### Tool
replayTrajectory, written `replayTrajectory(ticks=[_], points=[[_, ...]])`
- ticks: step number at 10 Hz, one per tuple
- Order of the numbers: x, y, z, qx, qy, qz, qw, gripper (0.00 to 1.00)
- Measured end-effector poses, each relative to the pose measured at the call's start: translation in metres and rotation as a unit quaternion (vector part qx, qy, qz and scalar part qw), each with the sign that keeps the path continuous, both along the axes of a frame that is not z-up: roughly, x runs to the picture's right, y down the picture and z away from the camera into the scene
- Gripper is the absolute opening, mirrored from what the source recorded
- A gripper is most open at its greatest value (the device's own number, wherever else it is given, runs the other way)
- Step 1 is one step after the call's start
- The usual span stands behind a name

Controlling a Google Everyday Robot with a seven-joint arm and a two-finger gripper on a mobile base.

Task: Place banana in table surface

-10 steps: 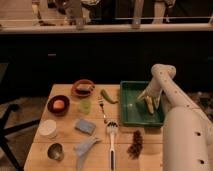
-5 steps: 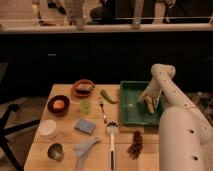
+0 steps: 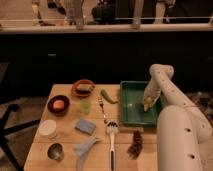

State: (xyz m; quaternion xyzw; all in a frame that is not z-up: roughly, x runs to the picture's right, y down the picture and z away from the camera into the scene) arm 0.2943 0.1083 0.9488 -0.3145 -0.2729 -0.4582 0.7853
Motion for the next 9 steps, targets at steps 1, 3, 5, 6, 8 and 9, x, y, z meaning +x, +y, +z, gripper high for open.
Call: replayTrajectory(ticks=[1, 3, 5, 6, 8, 9], points=[[-0.002, -0.001, -0.002, 0.0, -0.001, -0.002, 1.0, 0.01], [-0.007, -0.005, -0.008, 0.005, -0.002, -0.007, 1.0, 0.0], [-0.011, -0.008, -0.015, 0.007, -0.003, -0.012, 0.9999, 0.0], [-0.014, -0.01, -0.018, 0.011, -0.004, -0.014, 0.9998, 0.0], [-0.02, -0.013, -0.028, 0.014, -0.007, -0.021, 0.9997, 0.0], [-0.025, -0.016, -0.035, 0.017, -0.01, -0.026, 0.9995, 0.0]])
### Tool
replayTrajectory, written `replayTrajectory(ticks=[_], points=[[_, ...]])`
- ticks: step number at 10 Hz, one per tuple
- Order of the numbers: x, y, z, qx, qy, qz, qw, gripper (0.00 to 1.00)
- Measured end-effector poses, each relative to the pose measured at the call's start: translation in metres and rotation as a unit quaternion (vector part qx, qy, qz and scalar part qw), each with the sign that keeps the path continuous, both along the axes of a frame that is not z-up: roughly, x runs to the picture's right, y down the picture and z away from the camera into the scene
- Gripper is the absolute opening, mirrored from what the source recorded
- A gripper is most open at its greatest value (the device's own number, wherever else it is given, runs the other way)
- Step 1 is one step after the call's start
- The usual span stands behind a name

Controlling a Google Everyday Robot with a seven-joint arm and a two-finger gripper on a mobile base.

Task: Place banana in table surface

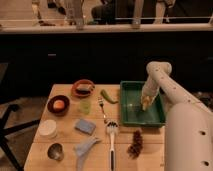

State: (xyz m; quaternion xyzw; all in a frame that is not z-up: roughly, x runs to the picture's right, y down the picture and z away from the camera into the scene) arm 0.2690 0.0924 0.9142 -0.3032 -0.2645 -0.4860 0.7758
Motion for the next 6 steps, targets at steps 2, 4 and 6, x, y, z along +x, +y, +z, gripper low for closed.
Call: replayTrajectory(ticks=[2, 4, 6], points=[[-0.007, -0.003, -0.012, 0.005, 0.001, -0.008, 1.0, 0.0], [-0.013, -0.005, -0.026, 0.013, 0.015, -0.014, 0.9997, 0.0], [-0.018, -0.007, -0.038, 0.018, 0.028, -0.017, 0.9993, 0.0]])
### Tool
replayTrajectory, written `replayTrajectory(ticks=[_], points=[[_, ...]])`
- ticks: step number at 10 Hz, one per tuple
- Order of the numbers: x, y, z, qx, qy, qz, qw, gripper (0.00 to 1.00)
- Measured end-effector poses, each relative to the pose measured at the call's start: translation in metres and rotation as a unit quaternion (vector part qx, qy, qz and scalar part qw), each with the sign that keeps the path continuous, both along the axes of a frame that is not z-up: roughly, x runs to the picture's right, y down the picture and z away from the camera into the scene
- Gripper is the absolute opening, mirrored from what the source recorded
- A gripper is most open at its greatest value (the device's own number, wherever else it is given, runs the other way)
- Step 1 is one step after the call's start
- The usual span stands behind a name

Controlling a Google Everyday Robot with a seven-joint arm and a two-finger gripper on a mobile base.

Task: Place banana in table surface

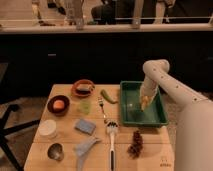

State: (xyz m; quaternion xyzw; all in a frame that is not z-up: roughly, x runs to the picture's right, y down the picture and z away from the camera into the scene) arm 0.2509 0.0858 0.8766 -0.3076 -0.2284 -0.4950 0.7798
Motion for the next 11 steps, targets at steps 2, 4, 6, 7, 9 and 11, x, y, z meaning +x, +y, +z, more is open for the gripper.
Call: replayTrajectory(ticks=[2, 4, 6, 7, 9, 11], points=[[-0.009, -0.003, -0.011, 0.005, 0.022, -0.001, 0.9998, 0.0], [-0.01, -0.004, -0.022, 0.008, 0.043, 0.002, 0.9991, 0.0], [-0.009, -0.004, -0.035, 0.012, 0.06, 0.011, 0.998, 0.0], [-0.008, -0.004, -0.041, 0.014, 0.066, 0.015, 0.9976, 0.0], [-0.003, -0.003, -0.059, 0.026, 0.082, 0.044, 0.9953, 0.0], [0.002, 0.006, -0.078, 0.035, 0.097, 0.071, 0.9921, 0.0]])
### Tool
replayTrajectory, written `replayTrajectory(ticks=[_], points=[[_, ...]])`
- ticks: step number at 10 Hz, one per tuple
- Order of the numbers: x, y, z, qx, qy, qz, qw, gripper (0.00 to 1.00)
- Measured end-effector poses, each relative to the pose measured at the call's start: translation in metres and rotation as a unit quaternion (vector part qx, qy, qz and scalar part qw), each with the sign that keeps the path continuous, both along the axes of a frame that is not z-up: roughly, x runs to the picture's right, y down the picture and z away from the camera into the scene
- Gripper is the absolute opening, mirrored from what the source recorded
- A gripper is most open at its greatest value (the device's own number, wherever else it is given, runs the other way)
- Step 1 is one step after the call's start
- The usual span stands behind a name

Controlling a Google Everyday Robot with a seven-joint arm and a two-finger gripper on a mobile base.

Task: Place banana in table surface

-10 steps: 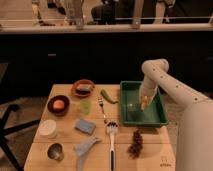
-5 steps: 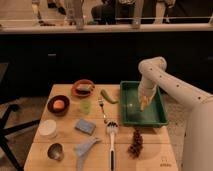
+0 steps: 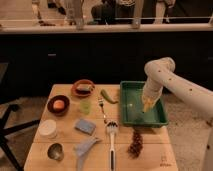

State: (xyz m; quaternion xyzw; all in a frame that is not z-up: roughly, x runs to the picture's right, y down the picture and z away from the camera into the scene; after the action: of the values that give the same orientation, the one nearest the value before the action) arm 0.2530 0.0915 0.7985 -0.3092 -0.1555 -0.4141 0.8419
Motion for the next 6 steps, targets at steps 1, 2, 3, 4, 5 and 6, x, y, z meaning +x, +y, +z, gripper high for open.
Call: replayTrajectory(ticks=[1, 2, 3, 4, 5, 6], points=[[0.003, 0.008, -0.013, 0.006, 0.006, 0.012, 0.9999, 0.0], [0.005, 0.013, -0.02, 0.009, 0.008, 0.019, 0.9997, 0.0], [0.008, 0.025, -0.031, 0.008, 0.01, 0.027, 0.9996, 0.0], [0.011, 0.031, -0.035, 0.008, 0.013, 0.03, 0.9994, 0.0], [0.009, 0.03, -0.034, 0.009, 0.01, 0.03, 0.9995, 0.0], [0.005, 0.029, -0.033, 0.01, 0.007, 0.031, 0.9994, 0.0]])
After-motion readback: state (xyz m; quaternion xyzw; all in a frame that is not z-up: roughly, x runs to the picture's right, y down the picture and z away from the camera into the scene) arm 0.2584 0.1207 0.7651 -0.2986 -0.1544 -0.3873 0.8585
